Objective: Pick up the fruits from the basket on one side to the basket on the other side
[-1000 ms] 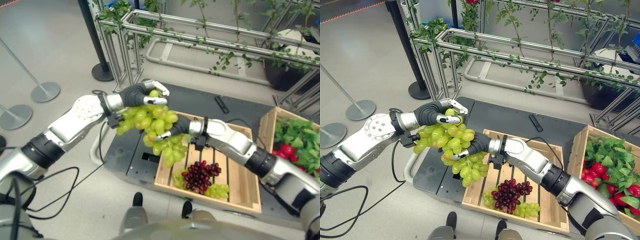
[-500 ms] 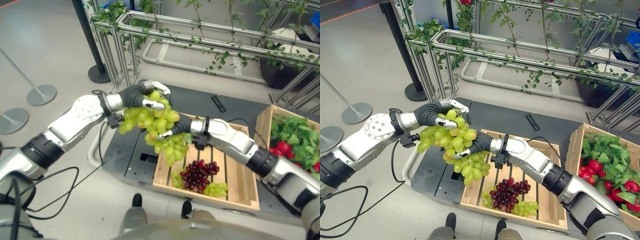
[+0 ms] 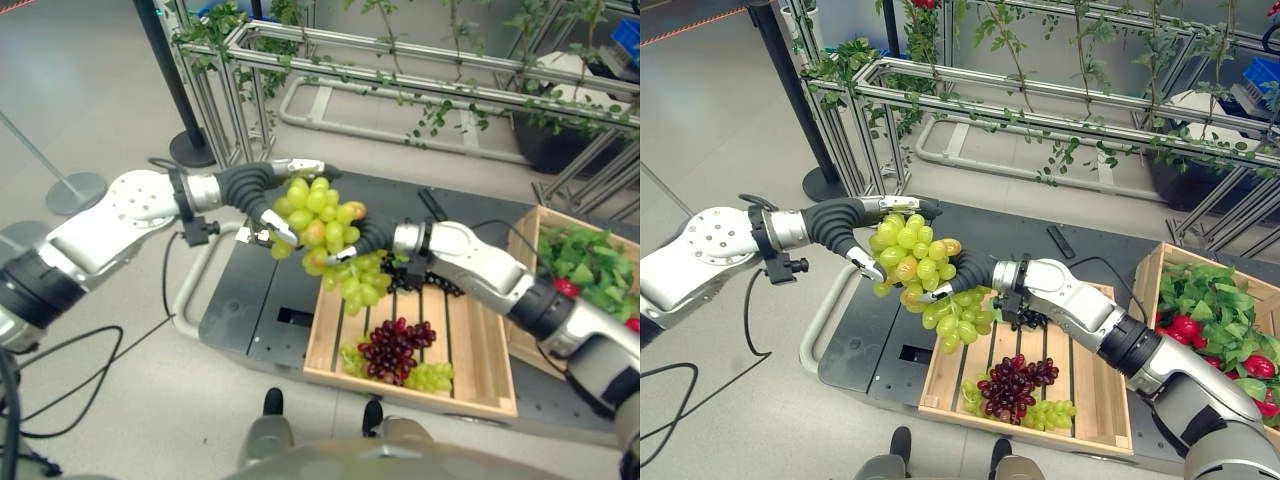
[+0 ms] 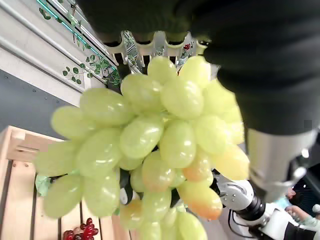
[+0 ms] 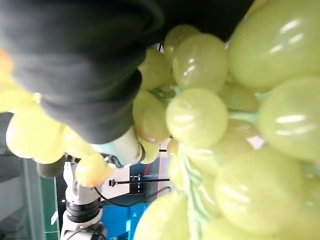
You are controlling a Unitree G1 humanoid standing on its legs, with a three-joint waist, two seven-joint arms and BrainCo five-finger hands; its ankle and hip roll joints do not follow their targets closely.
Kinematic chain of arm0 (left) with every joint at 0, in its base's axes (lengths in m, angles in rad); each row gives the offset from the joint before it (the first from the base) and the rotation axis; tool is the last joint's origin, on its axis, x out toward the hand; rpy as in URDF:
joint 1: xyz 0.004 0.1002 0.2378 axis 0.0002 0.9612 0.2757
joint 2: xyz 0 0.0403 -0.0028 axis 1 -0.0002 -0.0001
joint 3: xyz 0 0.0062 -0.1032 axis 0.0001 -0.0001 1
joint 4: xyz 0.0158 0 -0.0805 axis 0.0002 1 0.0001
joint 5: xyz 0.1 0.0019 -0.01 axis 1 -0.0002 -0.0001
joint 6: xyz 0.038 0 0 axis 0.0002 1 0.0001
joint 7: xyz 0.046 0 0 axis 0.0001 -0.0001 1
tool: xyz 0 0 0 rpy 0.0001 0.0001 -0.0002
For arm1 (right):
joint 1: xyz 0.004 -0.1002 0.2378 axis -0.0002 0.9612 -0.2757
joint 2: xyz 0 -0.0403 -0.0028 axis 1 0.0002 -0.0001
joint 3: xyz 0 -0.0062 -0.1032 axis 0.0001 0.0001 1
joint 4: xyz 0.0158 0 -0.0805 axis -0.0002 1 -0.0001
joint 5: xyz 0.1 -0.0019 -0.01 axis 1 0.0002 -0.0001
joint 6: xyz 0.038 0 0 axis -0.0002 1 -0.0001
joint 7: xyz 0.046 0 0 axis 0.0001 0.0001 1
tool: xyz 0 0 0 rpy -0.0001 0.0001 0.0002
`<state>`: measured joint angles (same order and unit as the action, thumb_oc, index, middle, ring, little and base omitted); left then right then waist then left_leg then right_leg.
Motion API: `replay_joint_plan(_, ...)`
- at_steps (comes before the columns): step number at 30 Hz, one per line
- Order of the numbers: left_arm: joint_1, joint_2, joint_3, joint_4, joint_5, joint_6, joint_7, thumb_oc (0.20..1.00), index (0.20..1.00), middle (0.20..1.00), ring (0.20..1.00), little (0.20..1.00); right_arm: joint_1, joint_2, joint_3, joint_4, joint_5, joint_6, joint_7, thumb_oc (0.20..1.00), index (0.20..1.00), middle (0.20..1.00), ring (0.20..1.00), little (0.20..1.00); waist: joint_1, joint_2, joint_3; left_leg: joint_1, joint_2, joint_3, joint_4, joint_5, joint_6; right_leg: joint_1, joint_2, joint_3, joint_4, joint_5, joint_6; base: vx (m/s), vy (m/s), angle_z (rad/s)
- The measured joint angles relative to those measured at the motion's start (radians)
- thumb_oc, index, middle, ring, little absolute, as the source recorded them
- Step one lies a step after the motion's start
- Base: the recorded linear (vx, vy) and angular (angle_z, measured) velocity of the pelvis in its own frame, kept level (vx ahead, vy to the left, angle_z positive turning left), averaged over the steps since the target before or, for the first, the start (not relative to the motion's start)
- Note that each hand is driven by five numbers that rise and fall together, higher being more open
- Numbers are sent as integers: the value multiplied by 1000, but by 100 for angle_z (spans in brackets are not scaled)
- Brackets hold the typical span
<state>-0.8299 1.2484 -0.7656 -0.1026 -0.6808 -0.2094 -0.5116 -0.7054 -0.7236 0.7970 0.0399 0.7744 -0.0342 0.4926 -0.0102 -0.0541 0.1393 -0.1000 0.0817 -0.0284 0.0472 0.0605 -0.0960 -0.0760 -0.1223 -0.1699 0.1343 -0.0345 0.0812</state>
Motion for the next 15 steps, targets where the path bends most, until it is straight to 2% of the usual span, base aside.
replay_joint_plan(4,-7,12,-8,-4,0,0,-10,1000,1000,1000,1000,1000,0,-10,0,0,0,0,6,200,200,200,200,200,0,0,0,0,-1,0,0,-1,-1,0,1,0,0,0,0,0,0,0)
replay_joint_plan(7,-70,12,-82,-16,2,1,-15,1000,1000,1000,1000,1000,-20,-11,1,-3,-17,3,17,200,200,200,200,200,0,0,0,0,-1,0,1,-1,-1,0,1,0,0,0,0,0,0,0)
replay_joint_plan(15,-125,-7,-86,-16,27,1,-9,1000,1000,1000,1000,1000,-81,-9,10,-34,-20,18,24,200,200,200,200,200,0,0,0,1,-1,1,2,-1,-1,0,7,3,1,0,-1,0,0,0)
